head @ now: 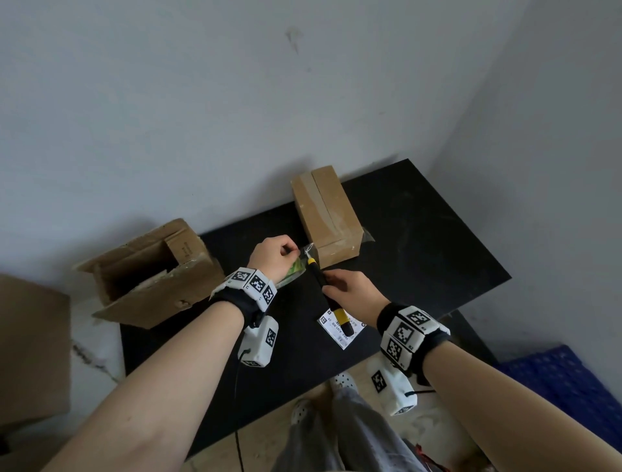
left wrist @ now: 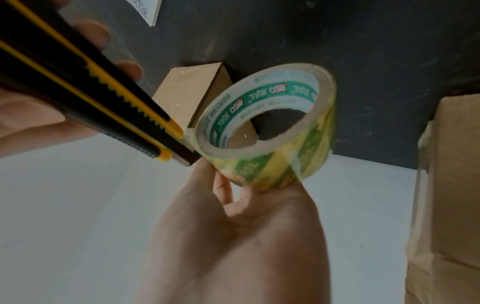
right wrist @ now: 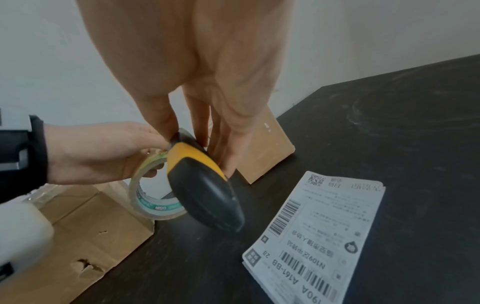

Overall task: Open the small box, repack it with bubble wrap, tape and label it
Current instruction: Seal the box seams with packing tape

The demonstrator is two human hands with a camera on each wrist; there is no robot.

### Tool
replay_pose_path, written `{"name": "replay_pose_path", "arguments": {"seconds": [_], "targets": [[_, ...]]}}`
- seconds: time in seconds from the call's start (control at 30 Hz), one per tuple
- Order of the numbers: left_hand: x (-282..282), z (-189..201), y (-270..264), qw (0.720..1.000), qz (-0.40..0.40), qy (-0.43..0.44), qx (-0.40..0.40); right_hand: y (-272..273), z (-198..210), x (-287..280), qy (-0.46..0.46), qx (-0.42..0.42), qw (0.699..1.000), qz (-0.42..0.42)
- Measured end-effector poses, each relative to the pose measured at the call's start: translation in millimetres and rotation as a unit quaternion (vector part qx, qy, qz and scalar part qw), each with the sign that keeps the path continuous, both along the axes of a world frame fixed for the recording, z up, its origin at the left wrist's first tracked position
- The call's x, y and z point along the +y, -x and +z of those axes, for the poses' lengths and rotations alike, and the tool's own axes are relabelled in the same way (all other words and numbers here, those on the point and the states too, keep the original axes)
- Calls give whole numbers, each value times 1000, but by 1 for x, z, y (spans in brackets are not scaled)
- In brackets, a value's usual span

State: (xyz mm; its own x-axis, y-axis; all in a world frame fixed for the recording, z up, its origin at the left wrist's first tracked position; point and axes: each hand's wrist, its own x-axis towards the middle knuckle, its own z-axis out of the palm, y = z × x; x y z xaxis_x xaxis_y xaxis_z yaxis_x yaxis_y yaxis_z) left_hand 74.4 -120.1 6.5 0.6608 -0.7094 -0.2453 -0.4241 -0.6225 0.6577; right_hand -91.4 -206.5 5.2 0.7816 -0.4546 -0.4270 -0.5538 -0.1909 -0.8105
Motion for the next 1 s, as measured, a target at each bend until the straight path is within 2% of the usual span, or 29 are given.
{"name": "replay_pose_path", "arguments": {"seconds": [0.27, 0.43, 0.6, 0.73, 0.83, 1.0], "targets": [[-2, -4, 4, 999, -18, -22, -39, -4, 4, -3, -16, 49, 998, 20], [-4, -5, 9, 997, -2, -24, -71, 5, 2, -9, 10, 101, 994, 43], [-4, -6, 7, 999, -9, -19, -39, 16, -10, -8, 105, 132, 982, 82], [-2, -11, 6, 1000, 15, -4, -28, 6, -28, -4, 204, 179, 949, 159], [-1, -12, 6, 1000, 18, 4, -24, 3, -42, 1, 230, 190, 938, 179], [-1, -12, 3, 999, 19, 12, -27, 6, -48, 4, 173, 157, 964, 128]]}}
